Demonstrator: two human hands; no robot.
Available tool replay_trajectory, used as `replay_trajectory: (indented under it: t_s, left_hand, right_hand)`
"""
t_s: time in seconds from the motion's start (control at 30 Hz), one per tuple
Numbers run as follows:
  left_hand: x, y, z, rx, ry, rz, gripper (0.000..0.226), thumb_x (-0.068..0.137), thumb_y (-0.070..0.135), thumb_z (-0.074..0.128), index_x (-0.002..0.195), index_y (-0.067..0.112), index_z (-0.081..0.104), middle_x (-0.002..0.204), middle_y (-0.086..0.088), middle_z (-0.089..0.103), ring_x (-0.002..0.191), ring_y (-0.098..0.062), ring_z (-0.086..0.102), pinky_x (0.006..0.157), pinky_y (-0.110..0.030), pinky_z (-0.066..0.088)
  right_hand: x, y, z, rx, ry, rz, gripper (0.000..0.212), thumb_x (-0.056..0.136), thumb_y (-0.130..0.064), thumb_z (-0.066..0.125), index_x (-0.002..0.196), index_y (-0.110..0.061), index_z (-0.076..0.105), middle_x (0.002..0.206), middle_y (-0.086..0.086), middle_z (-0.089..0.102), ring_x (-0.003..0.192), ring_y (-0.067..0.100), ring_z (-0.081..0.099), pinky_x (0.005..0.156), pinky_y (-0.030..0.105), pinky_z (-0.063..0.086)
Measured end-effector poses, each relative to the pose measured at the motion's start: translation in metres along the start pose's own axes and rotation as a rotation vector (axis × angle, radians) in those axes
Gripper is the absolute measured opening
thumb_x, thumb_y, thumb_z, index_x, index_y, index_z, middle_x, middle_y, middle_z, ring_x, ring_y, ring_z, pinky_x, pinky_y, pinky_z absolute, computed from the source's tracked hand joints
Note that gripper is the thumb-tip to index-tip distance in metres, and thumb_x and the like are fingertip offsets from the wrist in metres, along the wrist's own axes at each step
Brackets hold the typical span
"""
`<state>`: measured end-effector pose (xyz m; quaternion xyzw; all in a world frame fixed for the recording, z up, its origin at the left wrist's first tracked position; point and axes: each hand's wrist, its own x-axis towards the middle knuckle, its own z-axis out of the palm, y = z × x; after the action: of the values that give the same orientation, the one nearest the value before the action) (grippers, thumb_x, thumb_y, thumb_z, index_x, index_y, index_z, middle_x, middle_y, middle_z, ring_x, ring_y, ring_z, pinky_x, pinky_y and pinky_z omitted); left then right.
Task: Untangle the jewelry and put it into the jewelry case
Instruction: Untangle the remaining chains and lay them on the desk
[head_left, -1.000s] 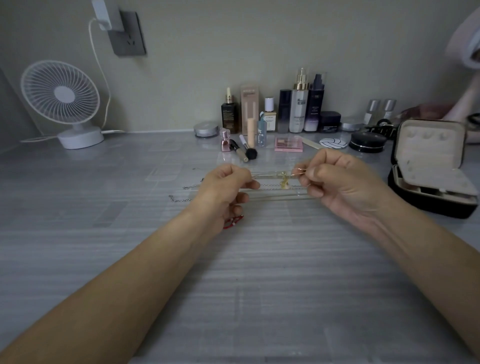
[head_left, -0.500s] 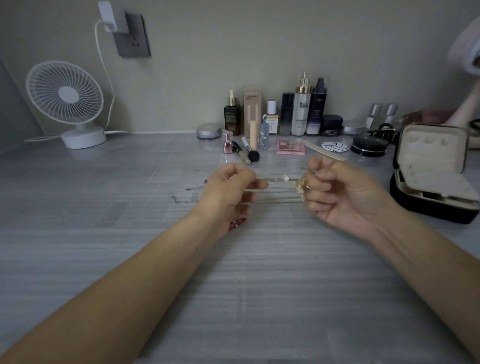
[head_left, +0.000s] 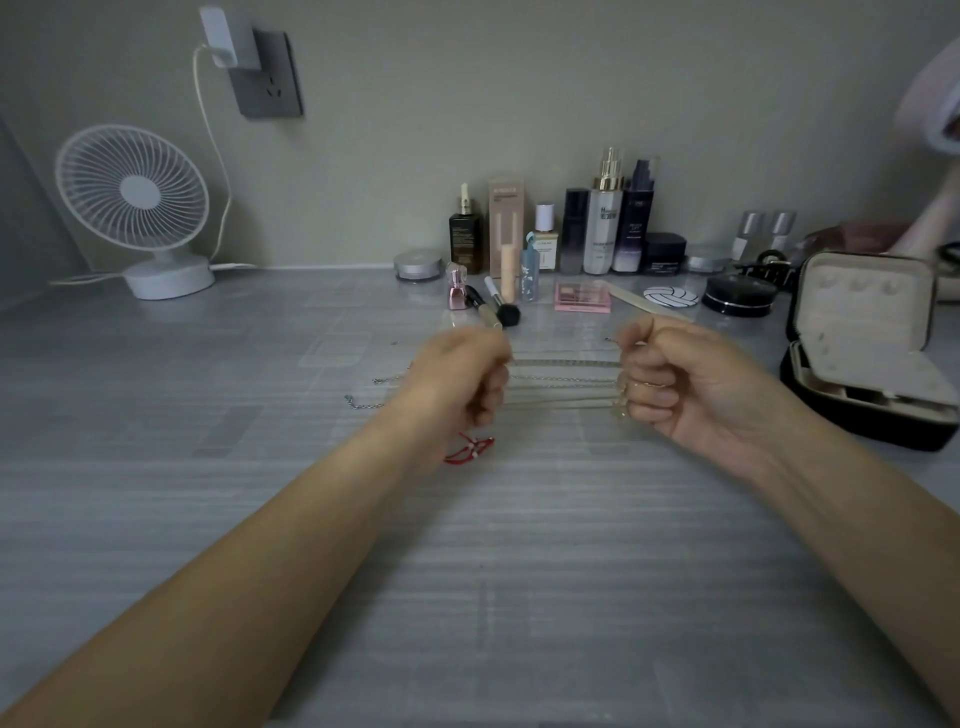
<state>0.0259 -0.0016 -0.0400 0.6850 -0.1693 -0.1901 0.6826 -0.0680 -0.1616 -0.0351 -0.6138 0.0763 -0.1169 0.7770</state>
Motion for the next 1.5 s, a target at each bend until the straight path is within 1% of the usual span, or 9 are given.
replay_trajectory:
  t_s: [0.13, 0.2, 0.3, 0.53, 0.7, 0.83, 1.17, 1.27, 1.5]
  left_hand:
    - [-0.013, -0.007, 0.015, 0.502, -0.156, 0.221, 0.019, 0.085, 0.016, 0.055, 0.067, 0.02, 0.058, 0.061, 0.005, 0.057, 0.052, -0.007, 0.049, 0.052, -0.018, 0.037]
    - [-0.014, -0.013, 0.018, 0.73, -0.152, 0.376, 0.009, 0.08, 0.032, 0.062, 0.07, 0.031, 0.061, 0.087, 0.008, 0.063, 0.086, -0.005, 0.057, 0.079, -0.022, 0.044]
    - [-0.014, -0.018, 0.021, 0.692, -0.152, 0.47, 0.011, 0.073, 0.043, 0.07, 0.073, 0.04, 0.06, 0.105, 0.006, 0.063, 0.107, -0.01, 0.052, 0.096, -0.026, 0.038]
    - [-0.016, -0.018, 0.029, 0.43, -0.163, 0.423, 0.017, 0.083, 0.013, 0.067, 0.069, 0.022, 0.064, 0.069, 0.008, 0.062, 0.072, -0.006, 0.055, 0.067, -0.012, 0.042]
    - [-0.013, -0.01, 0.025, 0.287, -0.164, 0.341, 0.02, 0.087, 0.009, 0.061, 0.07, 0.02, 0.06, 0.074, -0.005, 0.062, 0.074, -0.017, 0.054, 0.069, -0.024, 0.045]
    - [-0.014, -0.009, 0.023, 0.308, -0.166, 0.275, 0.023, 0.089, 0.012, 0.058, 0.069, 0.021, 0.057, 0.07, -0.001, 0.058, 0.067, -0.013, 0.048, 0.053, -0.012, 0.038]
    - [-0.015, -0.009, 0.02, 0.434, -0.181, 0.219, 0.022, 0.091, 0.015, 0.056, 0.071, 0.021, 0.057, 0.073, -0.003, 0.057, 0.058, -0.01, 0.045, 0.045, -0.011, 0.035]
    - [-0.014, -0.008, 0.02, 0.444, -0.171, 0.195, 0.021, 0.092, 0.016, 0.055, 0.072, 0.021, 0.057, 0.075, -0.005, 0.057, 0.048, -0.002, 0.043, 0.043, -0.011, 0.034]
    - [-0.014, -0.009, 0.024, 0.321, -0.158, 0.165, 0.02, 0.091, 0.02, 0.055, 0.071, 0.021, 0.056, 0.078, -0.004, 0.059, 0.076, -0.015, 0.051, 0.06, -0.02, 0.041]
  right_hand:
    - [-0.002, -0.001, 0.002, -0.005, -0.06, 0.008, 0.025, 0.085, 0.005, 0.034, 0.077, -0.013, 0.05, 0.044, -0.006, 0.034, 0.037, 0.005, 0.026, 0.039, 0.018, 0.015]
    - [-0.003, -0.001, 0.002, -0.028, -0.076, 0.004, 0.024, 0.086, 0.005, 0.035, 0.078, -0.012, 0.05, 0.045, -0.006, 0.036, 0.037, 0.005, 0.027, 0.04, 0.019, 0.014]
    - [-0.003, -0.001, 0.004, -0.058, -0.089, 0.003, 0.025, 0.087, 0.007, 0.035, 0.078, -0.011, 0.05, 0.045, -0.005, 0.038, 0.036, 0.004, 0.027, 0.038, 0.018, 0.014]
    - [-0.002, 0.001, 0.002, -0.146, -0.074, -0.016, 0.023, 0.084, 0.007, 0.043, 0.078, -0.011, 0.056, 0.047, -0.004, 0.04, 0.041, 0.006, 0.031, 0.037, 0.016, 0.021]
    - [-0.003, 0.001, 0.0, -0.52, 0.037, -0.099, 0.028, 0.078, 0.011, 0.048, 0.081, -0.013, 0.06, 0.045, -0.005, 0.043, 0.043, 0.006, 0.036, 0.043, 0.018, 0.03]
    - [-0.002, 0.004, 0.002, -0.622, 0.089, -0.141, 0.019, 0.08, 0.004, 0.059, 0.078, -0.014, 0.063, 0.043, -0.009, 0.047, 0.041, 0.004, 0.037, 0.044, 0.015, 0.032]
    - [0.003, 0.002, 0.003, -0.151, 0.002, 0.036, 0.048, 0.087, -0.013, 0.04, 0.04, -0.021, 0.045, 0.048, -0.003, 0.046, 0.052, 0.013, 0.04, 0.051, 0.024, 0.029]
    - [0.002, -0.001, 0.002, -0.025, 0.013, 0.045, 0.04, 0.088, -0.016, 0.04, 0.048, -0.018, 0.047, 0.05, -0.002, 0.052, 0.056, 0.012, 0.046, 0.058, 0.025, 0.033]
    - [0.003, 0.005, 0.004, -0.069, -0.011, 0.031, 0.028, 0.091, -0.025, 0.044, 0.082, -0.014, 0.069, 0.042, -0.004, 0.036, 0.048, 0.009, 0.041, 0.059, 0.024, 0.032]
